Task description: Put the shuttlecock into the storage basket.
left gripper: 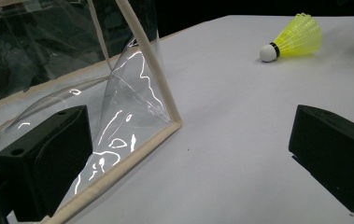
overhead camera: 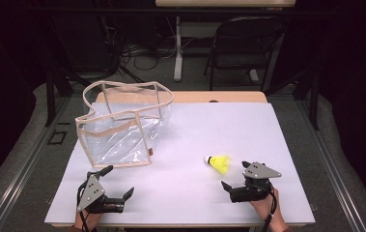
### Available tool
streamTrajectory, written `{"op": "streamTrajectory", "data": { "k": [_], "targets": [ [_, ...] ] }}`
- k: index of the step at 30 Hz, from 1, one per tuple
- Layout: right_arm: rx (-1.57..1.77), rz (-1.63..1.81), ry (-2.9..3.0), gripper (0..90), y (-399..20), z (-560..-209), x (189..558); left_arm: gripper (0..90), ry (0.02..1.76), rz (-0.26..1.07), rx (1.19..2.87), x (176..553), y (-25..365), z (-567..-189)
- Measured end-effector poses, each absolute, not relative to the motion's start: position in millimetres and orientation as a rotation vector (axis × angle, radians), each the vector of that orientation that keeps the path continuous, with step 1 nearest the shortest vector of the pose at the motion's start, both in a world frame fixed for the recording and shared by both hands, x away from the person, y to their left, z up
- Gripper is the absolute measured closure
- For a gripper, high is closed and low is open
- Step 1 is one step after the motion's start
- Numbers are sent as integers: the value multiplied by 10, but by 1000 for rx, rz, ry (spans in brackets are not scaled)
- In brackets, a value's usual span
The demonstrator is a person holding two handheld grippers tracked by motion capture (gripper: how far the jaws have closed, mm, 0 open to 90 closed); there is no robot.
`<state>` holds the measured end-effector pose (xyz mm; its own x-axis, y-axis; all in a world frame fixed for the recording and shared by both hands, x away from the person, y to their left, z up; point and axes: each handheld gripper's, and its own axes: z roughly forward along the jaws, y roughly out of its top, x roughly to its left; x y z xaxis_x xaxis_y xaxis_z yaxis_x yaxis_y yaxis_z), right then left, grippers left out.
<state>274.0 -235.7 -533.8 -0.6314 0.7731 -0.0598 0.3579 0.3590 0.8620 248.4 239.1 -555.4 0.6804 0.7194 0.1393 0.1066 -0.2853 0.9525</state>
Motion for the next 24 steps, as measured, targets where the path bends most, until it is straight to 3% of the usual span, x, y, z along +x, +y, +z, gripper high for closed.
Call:
{"op": "streamTrajectory", "data": {
  "k": [13, 18, 21, 22, 23, 24],
  "targets": [
    [1045, 1132, 2265, 5, -2247, -5383, 3023, 0, 648, 698, 1785, 2488, 2377, -5534],
    [1073, 1085, 2274, 133, -2212, -5384, 3060, 0, 649, 697, 1788, 2489, 2379, -5536],
    [1085, 1073, 2278, 160, -2190, -5391, 3062, 0, 651, 699, 1789, 2489, 2381, -5537],
    [1082, 1055, 2284, 240, -2162, -5387, 3055, 0, 661, 698, 1792, 2494, 2382, -5543],
    [1082, 1055, 2284, 240, -2162, -5387, 3055, 0, 661, 698, 1792, 2494, 2382, -5543],
    [1086, 1042, 2288, 309, -2130, -5393, 3059, 0, 663, 699, 1794, 2497, 2381, -5546]
  ]
}}
